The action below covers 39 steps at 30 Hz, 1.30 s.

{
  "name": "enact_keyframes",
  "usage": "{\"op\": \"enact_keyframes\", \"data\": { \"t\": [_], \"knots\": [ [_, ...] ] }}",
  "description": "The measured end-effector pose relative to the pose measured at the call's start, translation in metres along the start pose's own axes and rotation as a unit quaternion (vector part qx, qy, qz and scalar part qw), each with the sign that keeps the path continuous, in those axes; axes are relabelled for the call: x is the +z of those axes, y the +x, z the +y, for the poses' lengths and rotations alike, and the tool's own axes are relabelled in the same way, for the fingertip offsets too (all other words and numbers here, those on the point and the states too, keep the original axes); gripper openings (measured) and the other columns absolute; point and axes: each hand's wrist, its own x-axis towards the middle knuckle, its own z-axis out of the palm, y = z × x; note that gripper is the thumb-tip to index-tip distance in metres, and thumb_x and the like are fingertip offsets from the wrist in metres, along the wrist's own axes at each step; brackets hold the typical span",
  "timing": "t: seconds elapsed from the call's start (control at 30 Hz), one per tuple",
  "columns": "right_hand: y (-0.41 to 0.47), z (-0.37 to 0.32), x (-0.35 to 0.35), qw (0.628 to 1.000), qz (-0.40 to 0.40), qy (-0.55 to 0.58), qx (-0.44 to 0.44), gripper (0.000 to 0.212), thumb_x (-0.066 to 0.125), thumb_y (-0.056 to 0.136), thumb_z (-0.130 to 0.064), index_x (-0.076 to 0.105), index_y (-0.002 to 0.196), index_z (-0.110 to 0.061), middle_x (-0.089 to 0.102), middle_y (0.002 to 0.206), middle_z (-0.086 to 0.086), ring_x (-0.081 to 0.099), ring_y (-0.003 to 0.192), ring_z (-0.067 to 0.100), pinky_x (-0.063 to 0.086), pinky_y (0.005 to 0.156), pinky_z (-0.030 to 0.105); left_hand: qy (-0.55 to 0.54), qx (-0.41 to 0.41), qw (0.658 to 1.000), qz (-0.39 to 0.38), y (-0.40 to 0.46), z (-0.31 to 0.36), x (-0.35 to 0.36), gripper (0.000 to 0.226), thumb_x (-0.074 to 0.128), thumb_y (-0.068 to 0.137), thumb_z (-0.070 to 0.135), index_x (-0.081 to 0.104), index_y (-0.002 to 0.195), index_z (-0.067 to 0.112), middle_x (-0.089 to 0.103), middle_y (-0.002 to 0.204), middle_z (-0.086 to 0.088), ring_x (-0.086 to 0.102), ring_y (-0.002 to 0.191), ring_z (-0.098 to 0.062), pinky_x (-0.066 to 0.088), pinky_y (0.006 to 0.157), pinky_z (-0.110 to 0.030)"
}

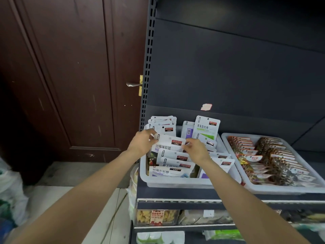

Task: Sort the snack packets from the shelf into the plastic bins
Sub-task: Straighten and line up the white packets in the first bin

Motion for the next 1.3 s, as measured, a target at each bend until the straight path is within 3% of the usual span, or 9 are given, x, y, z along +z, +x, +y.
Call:
{"op": "enact_keyframes", "data": {
  "t": [0.17, 0.27, 0.37, 0.53, 0.73, 0.9, 1.03, 1.1, 1.3],
  "knots": [
    [-0.007, 0.009, -0.004, 0.999, -0.033, 0.001, -0.005, 0.026, 0.061, 0.091, -0.029, 0.066, 0.107, -0.008, 0.063, 0.103, 0.0, 0.056, 0.095, 0.014, 0.041, 0.083, 0.024, 0.056, 0.047, 0.997, 0.013, -0.006, -0.002, 0.01, 0.042, 0.056, 0.093, 0.013, 0.047, 0.134, 0.018, 0.046, 0.136, -0.008, 0.053, 0.115, -0.027, 0.044, 0.099, -0.041],
    [-0.01, 0.018, -0.006, 0.997, -0.046, -0.043, -0.045, 0.013, 0.066, 0.088, -0.018, 0.073, 0.097, -0.011, 0.069, 0.104, 0.002, 0.061, 0.088, 0.012, 0.049, 0.088, 0.031, 0.052, 0.118, 0.99, -0.058, -0.014, -0.005, 0.016, 0.036, 0.052, 0.096, 0.02, 0.051, 0.132, 0.016, 0.049, 0.136, -0.005, 0.049, 0.122, -0.021, 0.038, 0.103, -0.029],
    [-0.01, 0.017, -0.004, 0.994, 0.023, -0.09, -0.051, 0.013, 0.062, 0.091, -0.016, 0.073, 0.097, -0.014, 0.07, 0.1, 0.002, 0.061, 0.087, 0.015, 0.047, 0.078, 0.029, -0.007, 0.098, 0.99, -0.102, -0.018, -0.002, 0.017, 0.036, 0.052, 0.096, 0.023, 0.051, 0.132, 0.017, 0.059, 0.121, -0.007, 0.057, 0.11, -0.018, 0.041, 0.091, -0.022],
    [-0.012, 0.003, -0.01, 0.983, 0.177, -0.044, -0.017, 0.017, 0.056, 0.094, -0.014, 0.071, 0.103, -0.011, 0.07, 0.106, 0.008, 0.063, 0.098, 0.025, 0.048, 0.077, 0.031, -0.113, 0.039, 0.99, -0.074, -0.023, 0.004, 0.012, 0.061, 0.069, 0.085, 0.018, 0.037, 0.138, 0.024, 0.056, 0.112, 0.001, 0.057, 0.1, -0.015, 0.045, 0.085, -0.022],
    [-0.011, 0.0, -0.012, 0.988, 0.149, -0.036, -0.001, 0.017, 0.059, 0.093, -0.014, 0.07, 0.104, -0.008, 0.069, 0.111, 0.009, 0.063, 0.101, 0.023, 0.045, 0.08, 0.026, -0.092, 0.054, 0.982, -0.155, -0.035, 0.001, 0.012, 0.017, 0.069, 0.085, 0.024, 0.069, 0.101, 0.017, 0.068, 0.095, 0.006, 0.064, 0.091, -0.009, 0.052, 0.088, -0.026],
    [-0.016, 0.004, -0.015, 0.991, 0.136, -0.008, -0.013, 0.017, 0.056, 0.094, -0.012, 0.07, 0.104, -0.008, 0.069, 0.109, 0.007, 0.061, 0.101, 0.02, 0.038, 0.076, 0.019, 0.018, 0.057, 0.997, -0.043, -0.025, 0.001, 0.013, 0.015, 0.054, 0.092, 0.009, 0.064, 0.09, 0.019, 0.068, 0.091, -0.005, 0.066, 0.078, -0.023, 0.055, 0.076, -0.04],
    [-0.018, 0.013, -0.018, 0.989, 0.117, 0.085, -0.008, 0.014, 0.057, 0.093, -0.007, 0.068, 0.1, -0.01, 0.066, 0.115, 0.009, 0.059, 0.109, 0.027, 0.052, 0.091, 0.045, -0.027, 0.023, 0.996, 0.08, -0.016, -0.003, -0.004, 0.012, 0.053, 0.094, 0.012, 0.064, 0.098, 0.012, 0.065, 0.09, -0.004, 0.059, 0.082, -0.019, 0.047, 0.072, -0.028],
    [-0.02, 0.015, -0.018, 0.99, 0.107, 0.096, 0.003, 0.016, 0.056, 0.092, -0.006, 0.067, 0.104, -0.009, 0.063, 0.119, 0.01, 0.058, 0.111, 0.028, 0.051, 0.092, 0.05, -0.029, 0.018, 0.996, 0.077, -0.016, -0.006, -0.009, 0.012, 0.054, 0.094, 0.013, 0.064, 0.1, 0.011, 0.065, 0.092, -0.005, 0.059, 0.084, -0.019, 0.045, 0.072, -0.026],
    [-0.025, 0.006, 0.0, 0.997, 0.022, 0.067, -0.021, 0.033, 0.048, 0.098, -0.014, 0.055, 0.13, -0.02, 0.051, 0.137, 0.006, 0.045, 0.128, 0.025, 0.041, 0.106, 0.04, 0.017, 0.0, 0.998, 0.055, -0.026, -0.005, 0.001, 0.014, 0.055, 0.092, 0.011, 0.061, 0.103, 0.014, 0.062, 0.103, -0.008, 0.061, 0.087, -0.024, 0.053, 0.079, -0.039]
  ]
}}
